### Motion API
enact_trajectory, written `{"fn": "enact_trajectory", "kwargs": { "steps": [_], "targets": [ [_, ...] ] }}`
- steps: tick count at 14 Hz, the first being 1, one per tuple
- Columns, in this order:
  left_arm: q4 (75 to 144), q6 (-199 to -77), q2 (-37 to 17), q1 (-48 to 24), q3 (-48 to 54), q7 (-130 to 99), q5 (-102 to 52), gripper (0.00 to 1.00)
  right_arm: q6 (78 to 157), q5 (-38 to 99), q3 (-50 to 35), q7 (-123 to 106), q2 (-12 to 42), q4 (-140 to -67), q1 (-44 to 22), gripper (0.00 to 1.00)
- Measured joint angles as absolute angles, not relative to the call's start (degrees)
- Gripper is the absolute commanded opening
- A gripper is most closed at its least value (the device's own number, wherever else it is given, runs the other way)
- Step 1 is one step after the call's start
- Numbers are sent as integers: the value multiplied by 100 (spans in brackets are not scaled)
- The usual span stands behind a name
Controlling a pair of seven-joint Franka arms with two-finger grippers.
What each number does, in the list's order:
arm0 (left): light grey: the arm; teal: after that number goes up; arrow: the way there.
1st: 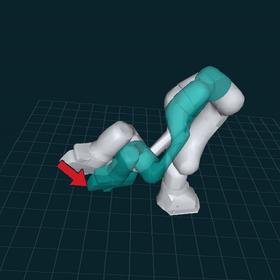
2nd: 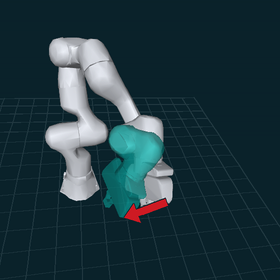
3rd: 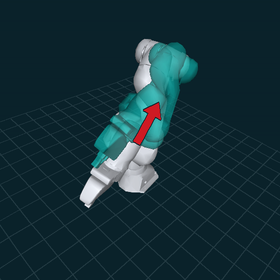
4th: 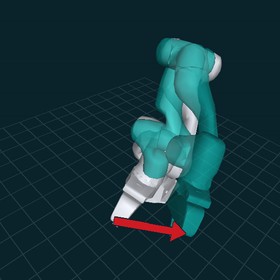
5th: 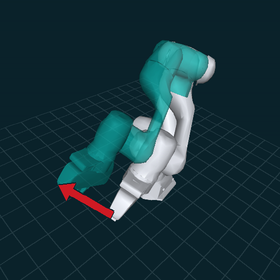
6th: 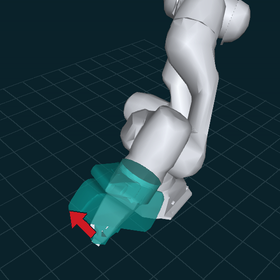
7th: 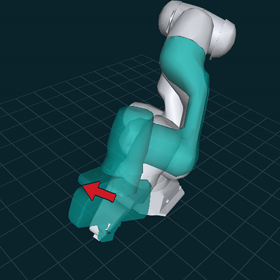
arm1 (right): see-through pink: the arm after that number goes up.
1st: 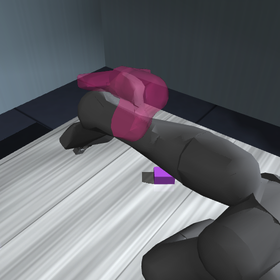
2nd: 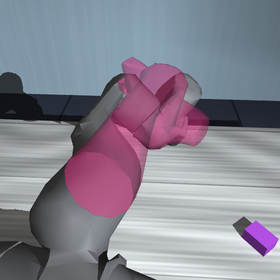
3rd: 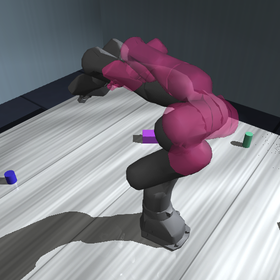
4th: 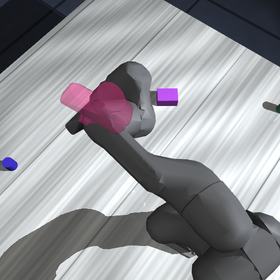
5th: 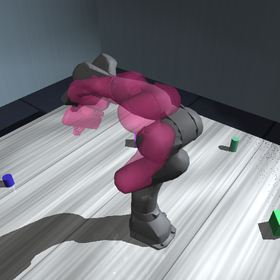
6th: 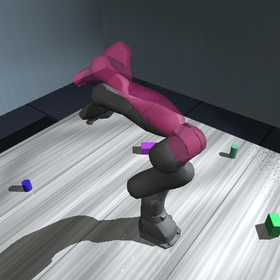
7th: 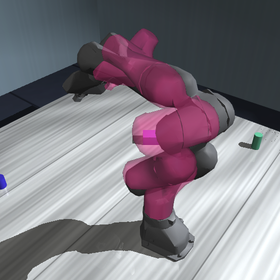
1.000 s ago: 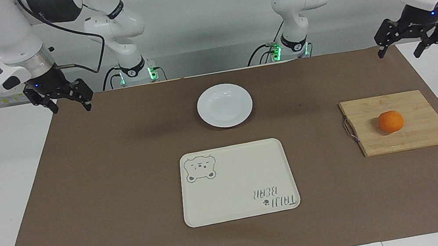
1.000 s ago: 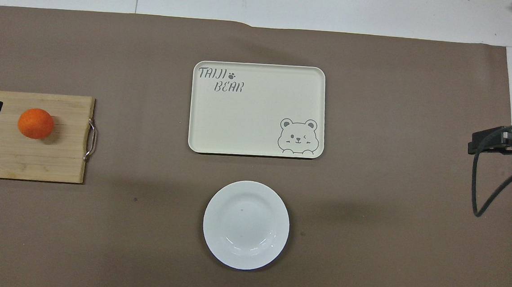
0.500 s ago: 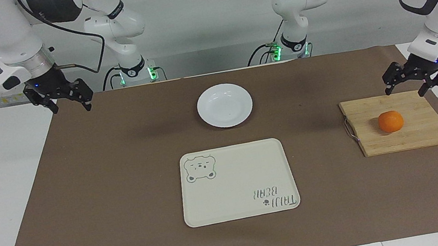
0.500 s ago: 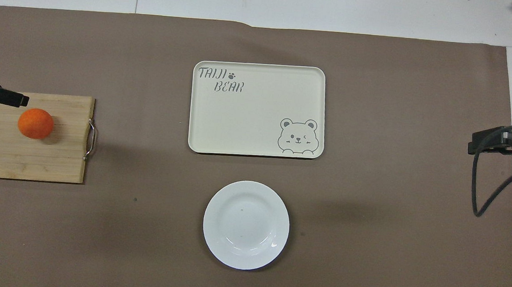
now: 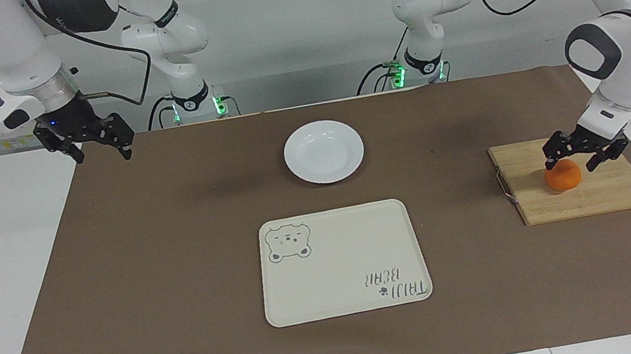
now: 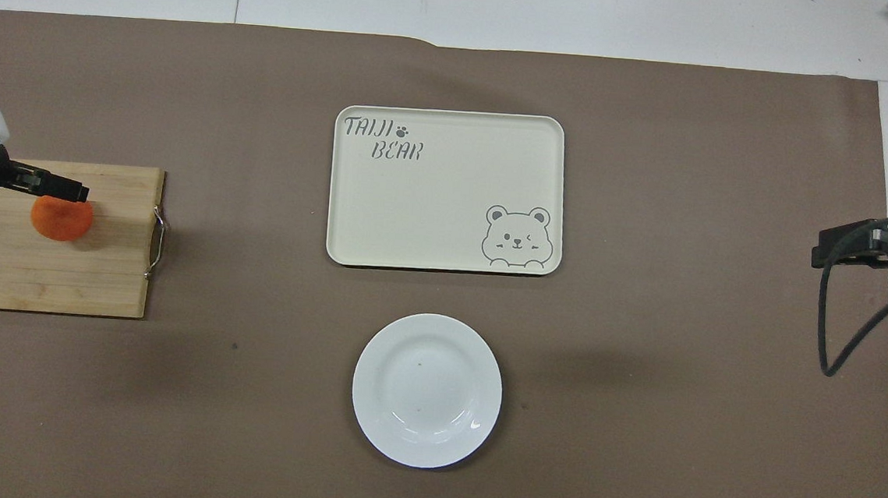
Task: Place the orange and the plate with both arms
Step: 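Move the left gripper down over the orange on the cutting board, then close the left gripper on the orange and lift it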
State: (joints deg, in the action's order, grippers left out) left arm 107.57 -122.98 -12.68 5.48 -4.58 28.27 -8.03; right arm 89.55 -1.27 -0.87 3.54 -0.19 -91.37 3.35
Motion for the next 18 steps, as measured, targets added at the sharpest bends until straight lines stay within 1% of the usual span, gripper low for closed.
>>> {"fn": "enact_trajectory", "kwargs": {
  "steps": [2,4,7,12,13,14,15,18],
  "targets": [
    [11009,-12626,-1278,584,-465,2825,-811,100,8955,-127,-87,354,-19,-9137,335,100],
    [11115,-12881,-1341,689,-469,2825,-813,100,8955,-127,-86,354,-19,-9137,335,100],
    [11202,-12979,-1446,833,-471,2821,-816,100,8955,-127,-87,354,-19,-9137,335,100],
    [11468,-13199,-1479,854,-448,2769,-1021,100,8955,-127,-87,354,-19,-9137,335,100],
    [11489,-13206,-1479,853,-440,2760,-1032,74,8955,-127,-87,354,-19,-9137,335,100],
    [11503,-13207,-1479,852,-433,2740,-1036,26,8955,-127,-87,354,-19,-9137,335,100],
    [11508,-13207,-1478,852,-433,2706,-1039,0,8955,-127,-87,354,-19,-9137,335,100],
    [11504,-13206,-1442,856,-450,2712,-1043,0,8955,-127,-87,354,-19,-9137,335,100]
  ]
}}
